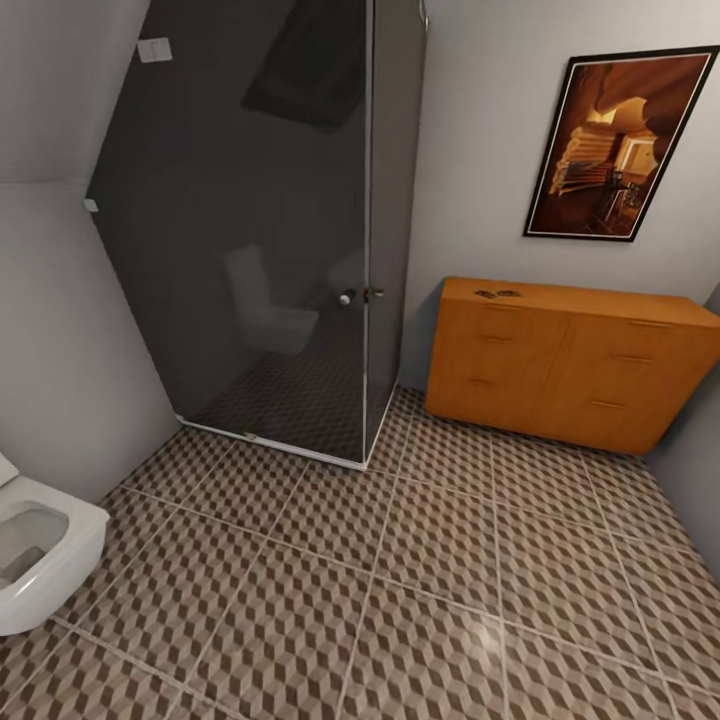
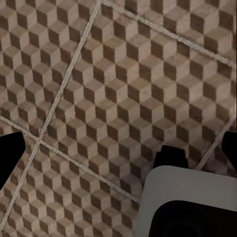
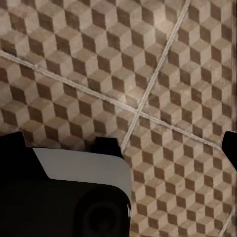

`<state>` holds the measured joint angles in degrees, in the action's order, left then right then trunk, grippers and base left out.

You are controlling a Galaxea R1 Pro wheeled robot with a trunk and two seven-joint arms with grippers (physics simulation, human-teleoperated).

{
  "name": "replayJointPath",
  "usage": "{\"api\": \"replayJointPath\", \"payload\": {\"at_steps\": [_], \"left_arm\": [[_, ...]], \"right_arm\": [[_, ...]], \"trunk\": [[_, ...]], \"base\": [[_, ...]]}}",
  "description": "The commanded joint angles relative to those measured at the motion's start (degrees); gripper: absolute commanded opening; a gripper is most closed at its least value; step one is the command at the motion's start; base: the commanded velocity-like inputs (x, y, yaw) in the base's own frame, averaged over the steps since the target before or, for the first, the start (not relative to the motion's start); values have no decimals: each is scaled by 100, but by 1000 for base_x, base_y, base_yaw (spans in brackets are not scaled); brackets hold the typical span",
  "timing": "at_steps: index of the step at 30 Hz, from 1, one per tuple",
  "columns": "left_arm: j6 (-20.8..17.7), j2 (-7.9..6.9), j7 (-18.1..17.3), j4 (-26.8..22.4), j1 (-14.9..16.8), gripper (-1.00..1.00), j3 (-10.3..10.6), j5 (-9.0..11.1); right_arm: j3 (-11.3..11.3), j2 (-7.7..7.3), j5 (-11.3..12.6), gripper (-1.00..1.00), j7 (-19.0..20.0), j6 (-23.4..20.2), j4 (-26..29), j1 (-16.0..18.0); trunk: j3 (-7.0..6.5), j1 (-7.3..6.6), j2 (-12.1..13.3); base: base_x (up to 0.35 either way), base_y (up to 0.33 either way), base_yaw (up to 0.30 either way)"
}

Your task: Take the four mousetraps from the cabinet in the bathroom and place them on the bathroom floor. Make sure all four end up on the same floor surface, and ensure that at least two of them are either under or directly next to the same bathroom sink.

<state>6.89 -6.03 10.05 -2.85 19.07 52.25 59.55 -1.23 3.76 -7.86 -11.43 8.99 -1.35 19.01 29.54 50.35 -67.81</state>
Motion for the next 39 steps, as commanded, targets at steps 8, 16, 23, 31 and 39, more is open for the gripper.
{"api": "replayJointPath", "payload": {"at_steps": [8, 16, 23, 31, 39], "left_arm": [[5, -4, 38, -14, 0, 100, 49, 39], [5, -11, 34, -14, 0, 100, 49, 39], [5, -28, 37, -13, 0, 100, 43, 55], [15, -37, 46, -13, 0, 100, 40, 71], [20, -33, 43, -13, 0, 100, 37, 78]], "right_arm": [[-9, 2, -49, 100, -34, 15, -14, 6], [-9, 2, -49, 100, -34, 15, -14, 6], [-9, 2, -49, 100, -34, 15, -14, 6], [-9, 2, -49, 100, -34, 15, -14, 6], [-9, 5, -43, 100, -23, 15, -14, 6]], "trunk": [[5, 3, -3], [5, 3, -3], [5, 3, -3], [5, 3, -3], [5, 3, -3]], "base": [[272, -208, 0], [227, -181, 0], [58, -48, 0], [11, -9, 0], [1, -1, 0]]}}
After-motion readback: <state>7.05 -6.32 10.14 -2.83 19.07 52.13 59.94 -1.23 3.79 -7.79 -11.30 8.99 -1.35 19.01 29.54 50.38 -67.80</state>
